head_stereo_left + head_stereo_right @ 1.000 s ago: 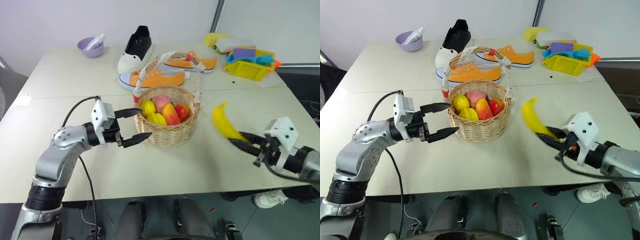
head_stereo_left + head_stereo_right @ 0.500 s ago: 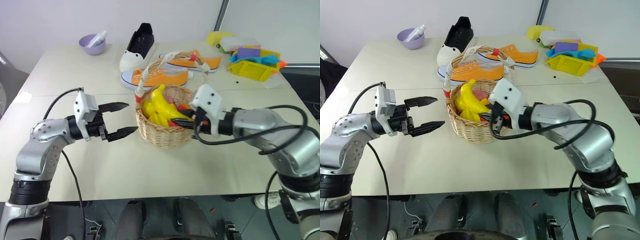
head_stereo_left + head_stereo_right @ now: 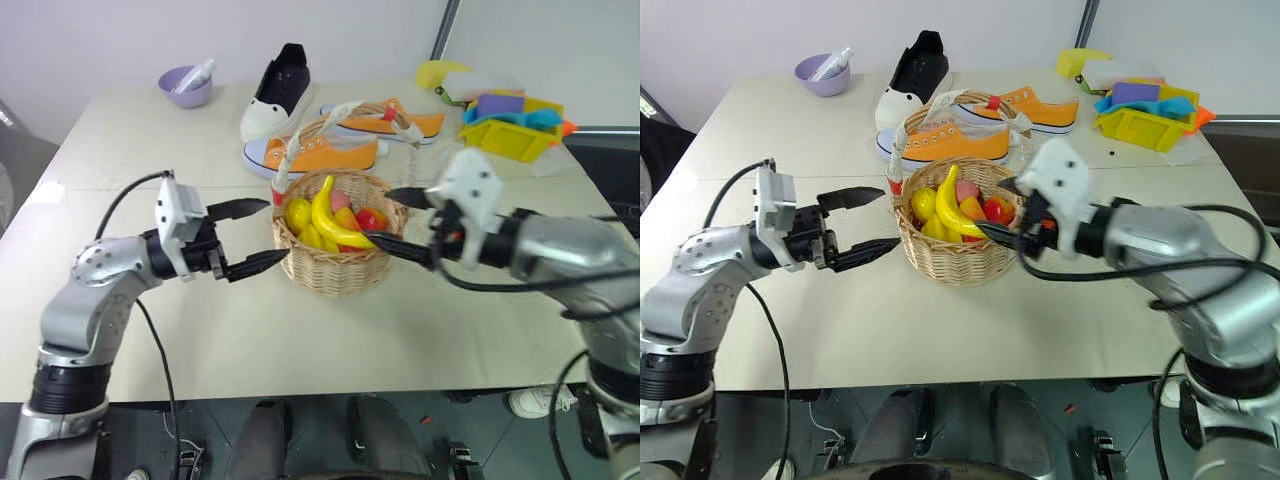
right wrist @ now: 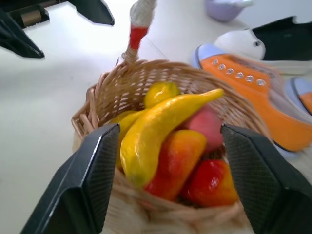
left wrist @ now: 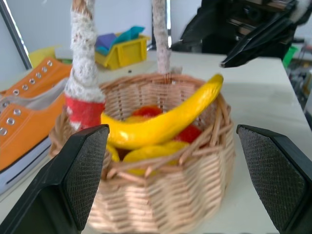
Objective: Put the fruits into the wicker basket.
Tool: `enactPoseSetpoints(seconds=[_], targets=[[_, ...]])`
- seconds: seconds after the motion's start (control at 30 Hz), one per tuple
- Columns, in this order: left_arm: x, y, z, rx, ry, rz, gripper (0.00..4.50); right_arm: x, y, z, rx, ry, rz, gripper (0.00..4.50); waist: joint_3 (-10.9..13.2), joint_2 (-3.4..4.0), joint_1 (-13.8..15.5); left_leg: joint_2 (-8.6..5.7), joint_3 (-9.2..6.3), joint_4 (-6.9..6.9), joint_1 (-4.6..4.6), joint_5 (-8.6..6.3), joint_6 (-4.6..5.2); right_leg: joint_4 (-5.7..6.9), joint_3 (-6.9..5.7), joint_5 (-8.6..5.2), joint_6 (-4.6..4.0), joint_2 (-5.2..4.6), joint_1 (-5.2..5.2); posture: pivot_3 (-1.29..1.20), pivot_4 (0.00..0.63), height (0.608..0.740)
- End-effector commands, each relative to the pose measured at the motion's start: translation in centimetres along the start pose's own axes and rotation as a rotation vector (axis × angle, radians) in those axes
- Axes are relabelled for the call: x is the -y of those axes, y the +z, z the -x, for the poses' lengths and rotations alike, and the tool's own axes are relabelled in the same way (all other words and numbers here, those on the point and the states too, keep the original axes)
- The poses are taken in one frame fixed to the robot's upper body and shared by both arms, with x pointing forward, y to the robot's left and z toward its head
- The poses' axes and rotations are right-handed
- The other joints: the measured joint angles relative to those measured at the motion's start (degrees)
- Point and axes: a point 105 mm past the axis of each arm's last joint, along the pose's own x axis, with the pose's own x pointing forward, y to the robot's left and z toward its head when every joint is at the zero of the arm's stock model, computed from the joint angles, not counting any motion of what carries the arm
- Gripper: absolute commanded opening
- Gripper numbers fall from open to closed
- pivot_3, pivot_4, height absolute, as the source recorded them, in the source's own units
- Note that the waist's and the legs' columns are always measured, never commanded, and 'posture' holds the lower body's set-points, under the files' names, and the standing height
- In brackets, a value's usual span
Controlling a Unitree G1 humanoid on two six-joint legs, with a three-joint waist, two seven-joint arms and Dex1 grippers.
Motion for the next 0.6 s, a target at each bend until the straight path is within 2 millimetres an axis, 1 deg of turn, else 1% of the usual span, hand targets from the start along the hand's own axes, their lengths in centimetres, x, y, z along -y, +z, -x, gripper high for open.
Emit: enactPoseSetpoints(seconds=[0.03, 0.1, 0.13, 0.2, 0.27, 0.43, 0.47, 0.53, 0.6], targets=[[0.0, 2.4, -1.0, 0.135, 0.025, -0.01, 4.5, 1.9, -0.5, 1.2, 0.009, -0.149, -0.034, 3.4, 0.0, 0.0, -0.07, 0.0, 0.0, 0.01, 0.0, 0.0, 0.0, 0.01, 0.0, 0.02, 0.03, 0.0, 0.01, 0.0, 0.15, 0.721], [-0.1, 2.9, -1.3, 0.172, 0.026, 0.003, 4.5, 2.2, -0.9, 0.4, 0.022, -0.185, -0.06, 3.4, 0.0, 0.0, -0.52, -0.01, 0.04, 0.02, 0.08, 0.01, 0.0, 0.05, 0.06, 0.04, 0.02, 0.04, 0.01, 0.0, 0.15, 0.721], [0.0, 2.8, -1.4, 0.167, 0.02, 0.002, 4.5, 2.4, -1.0, -0.1, 0.034, -0.199, -0.072, 3.4, 0.0, 0.0, -0.71, -0.03, 0.11, 0.02, 0.15, 0.01, 0.0, 0.09, 0.12, 0.06, -0.01, 0.12, 0.01, 0.0, 0.15, 0.721], [0.2, 2.5, -1.6, 0.149, 0.002, -0.006, 4.5, 3.5, -1.2, -1.9, 0.076, -0.254, -0.126, 3.4, 0.0, 0.0, -0.96, -0.01, 0.19, 0.0, 0.37, 0.01, 0.0, 0.27, 0.24, 0.07, -0.04, 0.26, 0.03, 0.0, 0.15, 0.721], [0.3, 2.4, -1.7, 0.143, -0.001, -0.006, 4.5, 4.1, -1.5, -3.3, 0.098, -0.277, -0.162, 3.4, -0.01, 0.02, -0.78, 0.0, 0.24, -0.1, 0.61, 0.01, 0.0, 0.34, 0.32, 0.06, -0.07, 0.33, 0.13, 0.0, 0.15, 0.721], [0.6, 2.1, -1.5, 0.129, 0.0, -0.001, 4.5, 4.9, -2.0, -4.7, 0.129, -0.304, -0.197, 3.4, -0.01, 0.03, -0.28, 0.02, 0.16, -0.13, 0.64, 0.01, 0.0, 0.33, 0.3, 0.04, -0.07, 0.34, 0.24, 0.0, 0.15, 0.721], [0.7, 2.0, -1.5, 0.124, 0.001, 0.0, 4.5, 5.3, -2.1, -4.8, 0.137, -0.323, -0.211, 3.18, -0.01, 0.03, -0.32, 0.01, 0.18, -0.13, 0.62, 0.01, 0.0, 0.28, 0.3, 0.03, -0.06, 0.3, 0.24, 0.0, 0.15, 0.721], [0.9, 1.8, -1.4, 0.117, 0.001, 0.002, 4.5, 5.7, -1.9, -4.7, 0.157, -0.345, -0.227, 2.54, -0.01, 0.03, -0.3, 0.0, 0.21, -0.13, 0.59, 0.01, 0.0, 0.2, 0.32, 0.04, -0.05, 0.22, 0.24, 0.0, 0.15, 0.721], [1.0, 1.6, -1.4, 0.108, 0.002, 0.004, 4.5, 6.1, -1.5, -4.5, 0.186, -0.366, -0.238, 1.54, -0.01, 0.03, -0.27, 0.01, 0.2, -0.13, 0.57, 0.01, 0.0, 0.17, 0.32, 0.04, -0.05, 0.2, 0.24, 0.0, 0.15, 0.721]])
